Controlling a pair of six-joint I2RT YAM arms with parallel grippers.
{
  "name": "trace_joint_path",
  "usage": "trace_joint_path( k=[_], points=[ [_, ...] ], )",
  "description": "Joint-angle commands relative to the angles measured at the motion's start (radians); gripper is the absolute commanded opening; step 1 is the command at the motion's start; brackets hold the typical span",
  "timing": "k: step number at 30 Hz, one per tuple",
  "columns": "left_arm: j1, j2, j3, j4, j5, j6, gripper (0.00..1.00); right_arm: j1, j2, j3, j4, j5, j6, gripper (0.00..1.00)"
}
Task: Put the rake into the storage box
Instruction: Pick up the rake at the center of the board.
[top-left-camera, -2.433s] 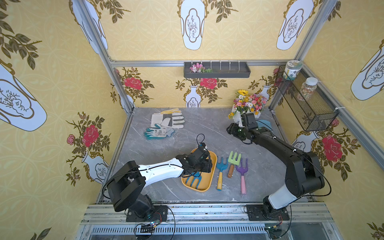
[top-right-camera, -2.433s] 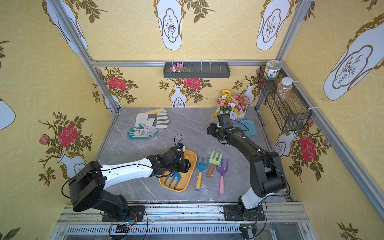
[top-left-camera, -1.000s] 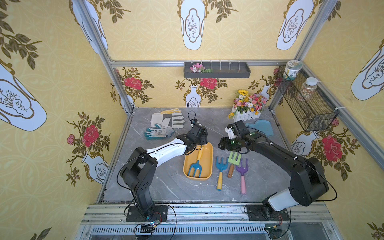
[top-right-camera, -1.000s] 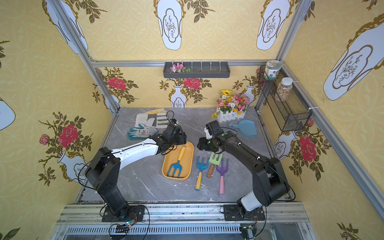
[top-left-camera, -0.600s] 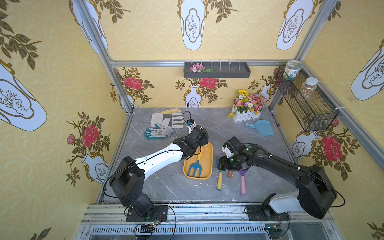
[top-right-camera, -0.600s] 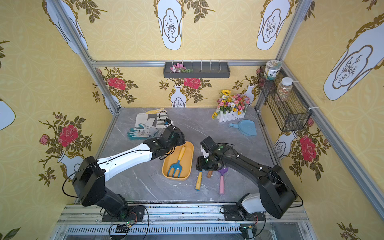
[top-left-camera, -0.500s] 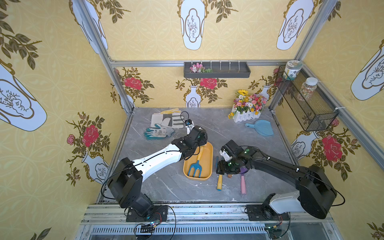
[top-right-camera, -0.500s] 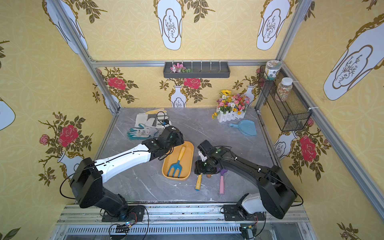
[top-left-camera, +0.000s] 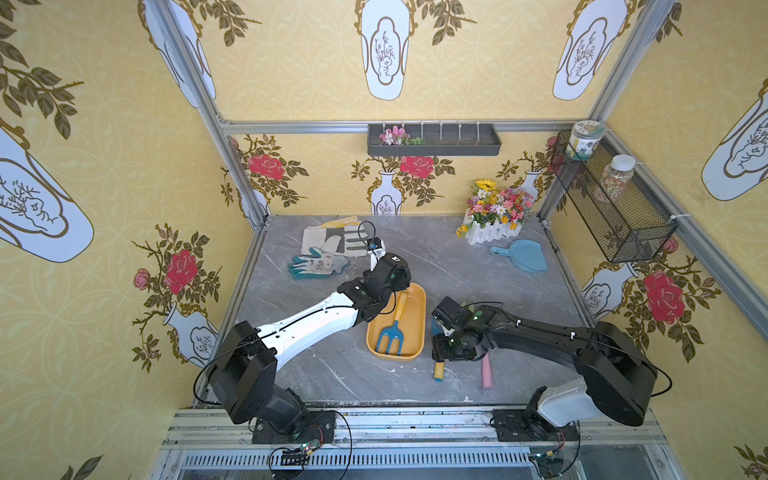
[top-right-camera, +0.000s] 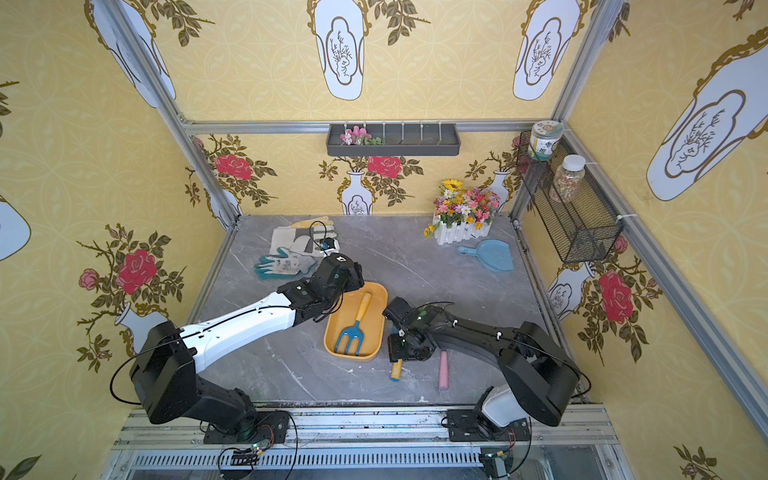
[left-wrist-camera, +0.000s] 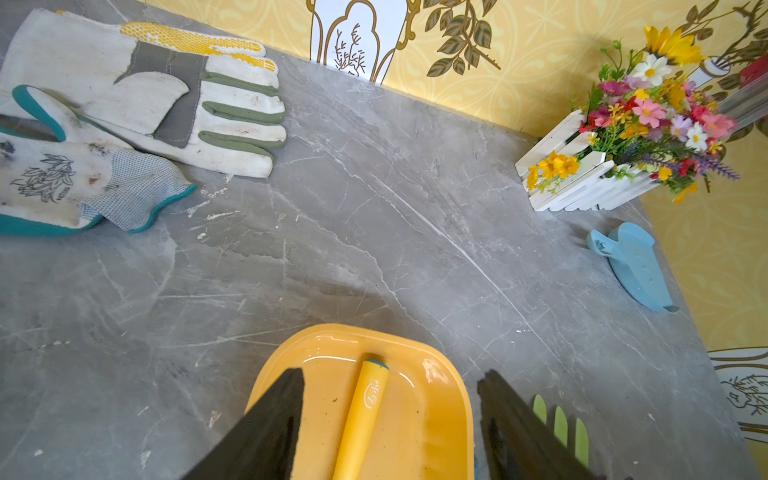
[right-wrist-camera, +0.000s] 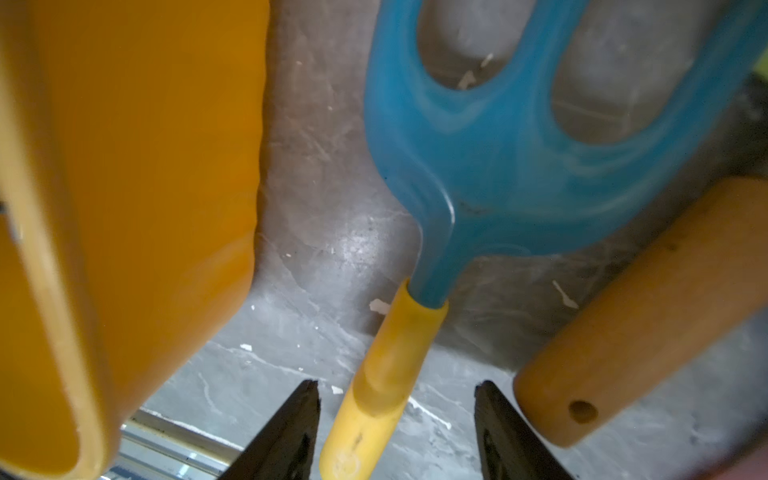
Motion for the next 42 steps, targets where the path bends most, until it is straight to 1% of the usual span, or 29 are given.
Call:
trace_joint_path(
  k=[1,4,7,10,12,15,22,24,26,30,35,37,39,42],
  points=[
    [0.008,0.003,-0.003,0.054,0.022,0.026,0.71,0.017,0.041,0.014,0.046,0.03,0.017,0.63],
    [0.008,0.01,0.012,0.032,0.036,0.017,0.71,0.04,0.081,0.03,0.047,0.045,0.023,0.61],
    [0.008,0.001,-0.008,0.035,0.037,0.004,0.71,0.06,0.089,0.033,0.029,0.08,0.03,0.58],
    [0.008,-0.013,-0.017,0.036,0.036,0.002,0.71,0.06,0.052,0.003,0.024,0.111,0.05,0.53],
    [0.008,-0.02,-0.027,0.039,0.035,-0.003,0.71,0.058,0.013,-0.028,0.026,0.138,0.07,0.46],
    [0.008,-0.029,-0.033,0.04,0.031,-0.002,0.71,0.057,-0.017,-0.057,0.033,0.152,0.084,0.43],
    [0.008,-0.039,-0.031,0.043,0.027,0.016,0.71,0.054,-0.005,-0.071,0.061,0.15,0.091,0.19],
    [0.008,-0.042,-0.033,0.044,0.029,0.017,0.71,0.048,0.0,-0.064,0.065,0.15,0.09,0.08],
    [0.008,-0.043,-0.038,0.046,0.036,0.018,0.71,0.038,0.001,-0.056,0.065,0.152,0.09,0.0],
    [0.008,-0.046,-0.047,0.05,0.055,0.012,0.71,0.008,-0.024,-0.018,0.038,0.179,0.082,0.0],
    [0.008,-0.062,-0.062,0.056,0.076,0.008,0.71,-0.071,-0.083,0.047,0.004,0.174,0.031,0.0],
    [0.008,-0.067,-0.065,0.069,0.099,0.017,0.71,-0.093,-0.103,0.076,-0.006,0.165,0.005,0.0],
    [0.008,-0.068,-0.068,0.085,0.131,0.025,0.74,-0.106,-0.117,0.108,-0.02,0.157,-0.021,0.0],
    [0.008,-0.068,-0.07,0.11,0.185,0.034,0.75,-0.113,-0.145,0.152,-0.025,0.146,-0.052,0.0]
  ],
)
